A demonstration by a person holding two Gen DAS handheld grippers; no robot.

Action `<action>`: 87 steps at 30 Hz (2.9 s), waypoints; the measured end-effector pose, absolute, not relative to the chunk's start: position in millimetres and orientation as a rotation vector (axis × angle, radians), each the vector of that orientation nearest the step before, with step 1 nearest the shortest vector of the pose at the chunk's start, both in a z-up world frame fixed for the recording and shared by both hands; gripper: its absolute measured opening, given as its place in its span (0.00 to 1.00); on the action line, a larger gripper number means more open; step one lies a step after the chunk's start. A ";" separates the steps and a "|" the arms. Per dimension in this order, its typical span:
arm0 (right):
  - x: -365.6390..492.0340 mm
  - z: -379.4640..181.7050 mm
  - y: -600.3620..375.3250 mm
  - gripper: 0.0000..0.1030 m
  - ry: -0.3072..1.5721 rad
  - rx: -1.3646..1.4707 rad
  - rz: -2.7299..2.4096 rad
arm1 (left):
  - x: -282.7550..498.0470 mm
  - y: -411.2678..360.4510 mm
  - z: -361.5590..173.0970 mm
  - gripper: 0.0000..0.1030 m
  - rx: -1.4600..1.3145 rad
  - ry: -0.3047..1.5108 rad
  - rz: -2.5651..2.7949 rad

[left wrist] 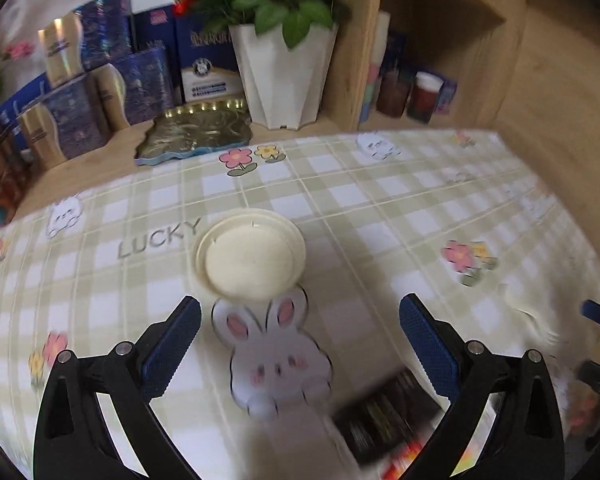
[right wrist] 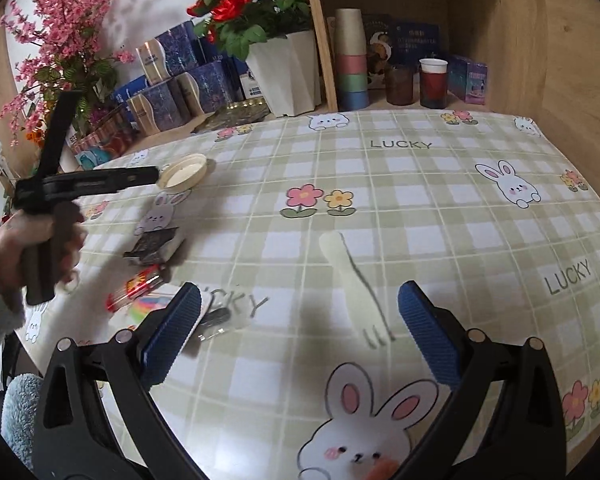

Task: Collect trash
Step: 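Move the left tool to the beige round lid and grasp it, then grasp the wooden fork with the right tool while the left tool holds the beige lid, then carry both items over the bin and open the right tool to drop the fork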

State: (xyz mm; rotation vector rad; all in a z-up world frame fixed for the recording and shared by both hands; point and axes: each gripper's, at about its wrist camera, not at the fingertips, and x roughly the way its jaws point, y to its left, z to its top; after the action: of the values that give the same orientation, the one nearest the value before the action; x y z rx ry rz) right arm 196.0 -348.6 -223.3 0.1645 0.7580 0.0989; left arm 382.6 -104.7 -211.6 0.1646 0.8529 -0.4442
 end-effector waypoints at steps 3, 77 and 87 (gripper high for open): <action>200.9 -229.4 -348.1 0.94 0.817 0.084 0.087 | 410.1 -111.0 -226.6 0.94 0.180 0.891 -0.400; 116.3 -185.5 -271.7 0.18 0.792 0.061 0.331 | 107.2 14.9 -154.0 0.82 -0.163 0.845 -0.430; 47.2 -197.1 -227.2 0.18 0.846 0.001 0.415 | 42.0 38.9 -140.6 0.82 -0.214 0.804 -0.415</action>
State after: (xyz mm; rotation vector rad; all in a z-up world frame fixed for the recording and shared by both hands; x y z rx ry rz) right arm 47.2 -227.2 -197.1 0.0008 0.8456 0.4149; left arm 42.0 38.9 -140.6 -0.2137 0.8041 -0.4154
